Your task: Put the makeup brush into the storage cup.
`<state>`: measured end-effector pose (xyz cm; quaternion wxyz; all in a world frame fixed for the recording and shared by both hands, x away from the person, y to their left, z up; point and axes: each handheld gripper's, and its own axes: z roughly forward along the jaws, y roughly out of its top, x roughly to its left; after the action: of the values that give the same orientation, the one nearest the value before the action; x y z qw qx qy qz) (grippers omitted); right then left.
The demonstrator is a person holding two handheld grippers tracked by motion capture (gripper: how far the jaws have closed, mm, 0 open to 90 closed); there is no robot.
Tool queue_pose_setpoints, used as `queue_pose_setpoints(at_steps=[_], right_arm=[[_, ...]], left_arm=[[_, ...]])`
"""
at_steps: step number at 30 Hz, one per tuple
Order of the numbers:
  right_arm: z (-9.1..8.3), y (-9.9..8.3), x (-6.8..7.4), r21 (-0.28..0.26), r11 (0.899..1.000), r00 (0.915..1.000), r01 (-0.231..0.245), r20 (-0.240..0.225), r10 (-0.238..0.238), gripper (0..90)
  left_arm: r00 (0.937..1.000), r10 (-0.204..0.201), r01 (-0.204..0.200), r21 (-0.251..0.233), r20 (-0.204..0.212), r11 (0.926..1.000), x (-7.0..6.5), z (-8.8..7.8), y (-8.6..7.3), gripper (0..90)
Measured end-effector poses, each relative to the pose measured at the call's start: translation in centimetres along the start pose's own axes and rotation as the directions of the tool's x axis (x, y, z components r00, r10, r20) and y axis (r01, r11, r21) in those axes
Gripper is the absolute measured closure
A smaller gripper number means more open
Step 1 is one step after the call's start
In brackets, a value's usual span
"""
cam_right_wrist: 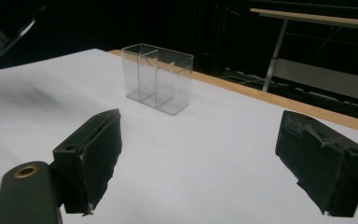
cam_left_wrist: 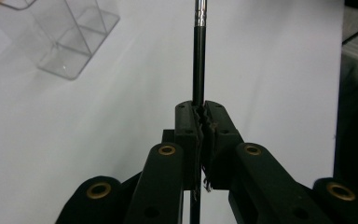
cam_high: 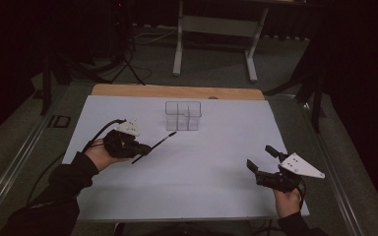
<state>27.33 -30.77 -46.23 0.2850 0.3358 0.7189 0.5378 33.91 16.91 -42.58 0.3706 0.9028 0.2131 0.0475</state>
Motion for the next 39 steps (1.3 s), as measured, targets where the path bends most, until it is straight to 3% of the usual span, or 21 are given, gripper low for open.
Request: queue_pose_setpoints(at_steps=[1,2,3,5,6,8,13,15,16,20,21,23,25,29,30,31,32,33,36,38,39], right_arm=[[0.0,0.0,0.1,0.003,1.000,1.0000,0.003,-0.004,-0.003,14.9],[0.0,0.1,0.3,0.002,1.000,1.0000,0.003,-0.007,-0.003,15.1],[-0.1,0.2,0.4,0.000,1.000,0.9999,0.006,-0.010,-0.006,15.2],[0.0,0.6,0.8,0.012,1.000,0.9997,0.005,-0.024,-0.005,15.3],[0.0,0.6,0.8,0.012,1.000,0.9997,0.005,-0.024,-0.005,15.3],[0.4,1.0,1.2,0.044,0.999,0.9989,0.003,-0.048,-0.001,15.3],[0.9,1.7,1.9,0.050,0.999,0.9957,0.000,-0.092,0.004,15.1],[1.2,2.2,2.2,0.061,0.998,0.9934,-0.013,-0.113,0.020,13.9],[1.6,2.6,2.4,0.068,0.997,0.9882,-0.030,-0.148,0.040,13.3],[2.4,3.1,2.8,0.074,0.996,0.9821,-0.046,-0.179,0.058,12.1],[2.9,3.4,3.0,0.078,0.994,0.9745,-0.071,-0.207,0.086,11.6],[3.2,3.5,3.2,0.071,0.994,0.9718,-0.078,-0.217,0.092,11.6],[4.0,3.9,3.8,0.083,0.993,0.9650,-0.085,-0.241,0.103,11.6],[5.1,4.4,4.5,0.099,0.988,0.9504,-0.120,-0.276,0.143,11.6],[5.3,4.5,4.6,0.107,0.986,0.9452,-0.131,-0.286,0.157,11.6],[5.3,4.5,4.6,0.107,0.986,0.9452,-0.131,-0.286,0.157,11.6],[5.7,4.5,4.8,0.120,0.982,0.9392,-0.149,-0.293,0.178,11.6],[6.0,4.6,5.0,0.128,0.978,0.9296,-0.162,-0.313,0.195,11.0],[6.5,4.6,5.6,0.143,0.978,0.9235,-0.155,-0.331,0.195,10.8],[6.9,4.5,6.0,0.145,0.977,0.9180,-0.159,-0.342,0.200,10.8],[7.1,4.5,6.1,0.145,0.975,0.9103,-0.170,-0.356,0.212,10.9]], left_arm=[[0.9998,-0.008,0.008,-0.015,-0.019,0.9999,-0.1,0.1,0.1,85.8],[0.9996,-0.026,0.026,-0.029,0.010,0.9992,0.0,0.2,0.3,85.8],[0.9998,-0.017,0.017,-0.040,-0.007,0.9990,-0.1,0.2,0.4,85.8],[0.9994,-0.031,0.032,-0.064,0.017,0.9974,-0.1,0.5,0.7,85.8],[0.9995,-0.031,0.031,-0.075,-0.005,0.9967,-0.3,0.6,0.9,85.8],[0.9996,-0.028,0.029,-0.079,0.005,0.9964,-0.5,0.8,1.3,85.8],[0.9993,-0.022,0.026,-0.130,0.031,0.9911,-1.2,1.0,2.4,85.8],[0.9986,-0.024,0.031,-0.148,0.048,0.9885,-1.4,1.2,2.8,85.8],[0.9989,-0.025,0.031,-0.157,0.039,0.9871,-1.5,1.3,3.0,85.8],[0.9970,-0.033,0.045,-0.188,0.070,0.9812,-1.8,1.6,3.9,85.8],[0.9973,-0.044,0.055,-0.208,0.059,0.9766,-1.8,1.8,4.3,85.8],[0.9959,-0.049,0.064,-0.209,0.076,0.9759,-1.7,2.0,4.4,85.8],[0.9959,-0.060,0.074,-0.225,0.068,0.9716,-1.7,2.2,4.8,85.8],[0.9943,-0.095,0.105,-0.271,0.048,0.9570,-1.6,2.7,5.7,85.8],[0.9943,-0.095,0.105,-0.271,0.048,0.9570,-1.6,2.7,5.7,85.8],[0.9930,-0.103,0.115,-0.279,0.058,0.9534,-1.5,2.8,6.0,85.8],[0.9935,-0.107,0.114,-0.289,0.039,0.9506,-1.6,2.9,6.3,85.7],[0.9928,-0.107,0.118,-0.288,0.054,0.9503,-1.7,3.0,6.6,85.8],[0.9923,-0.115,0.124,-0.312,0.047,0.9419,-2.0,3.4,7.3,85.7],[0.9900,-0.133,0.141,-0.339,0.045,0.9300,-2.2,3.6,7.9,85.7],[0.9892,-0.137,0.147,-0.348,0.053,0.9261,-2.3,3.8,8.1,85.7]])
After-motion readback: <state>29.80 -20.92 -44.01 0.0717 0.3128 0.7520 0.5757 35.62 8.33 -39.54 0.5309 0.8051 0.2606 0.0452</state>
